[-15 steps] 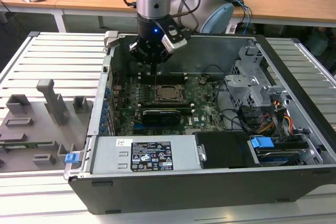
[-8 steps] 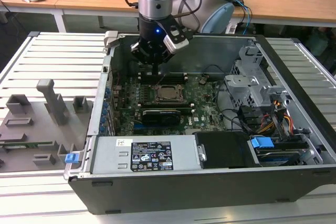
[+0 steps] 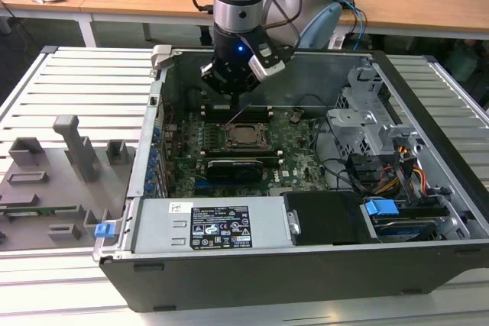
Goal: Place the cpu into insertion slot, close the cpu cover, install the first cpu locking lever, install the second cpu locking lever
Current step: 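Install the first cpu locking lever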
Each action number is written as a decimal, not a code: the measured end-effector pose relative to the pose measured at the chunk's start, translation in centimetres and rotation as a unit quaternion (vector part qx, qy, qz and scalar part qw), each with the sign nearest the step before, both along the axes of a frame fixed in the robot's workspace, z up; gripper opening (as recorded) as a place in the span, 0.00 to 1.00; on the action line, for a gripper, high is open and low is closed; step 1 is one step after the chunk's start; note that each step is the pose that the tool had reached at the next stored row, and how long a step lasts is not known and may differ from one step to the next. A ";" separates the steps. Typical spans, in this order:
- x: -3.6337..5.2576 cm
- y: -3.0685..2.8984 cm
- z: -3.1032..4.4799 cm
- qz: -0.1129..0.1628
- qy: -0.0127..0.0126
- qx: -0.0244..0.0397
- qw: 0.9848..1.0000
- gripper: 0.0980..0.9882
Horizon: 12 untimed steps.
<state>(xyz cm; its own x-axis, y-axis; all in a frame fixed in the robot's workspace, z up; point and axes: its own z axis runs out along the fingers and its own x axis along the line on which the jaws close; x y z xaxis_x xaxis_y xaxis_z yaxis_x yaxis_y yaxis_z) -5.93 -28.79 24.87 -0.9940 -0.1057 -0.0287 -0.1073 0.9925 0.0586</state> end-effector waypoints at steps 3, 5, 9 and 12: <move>0.28 0.01 -0.27 -0.005 0.000 0.000 1.000 0.01; 0.36 0.10 -0.33 -0.011 0.000 0.000 1.000 0.01; 0.76 0.37 -0.48 -0.012 0.000 0.000 1.000 0.01; 0.97 0.47 -0.66 -0.012 0.000 0.000 1.000 0.01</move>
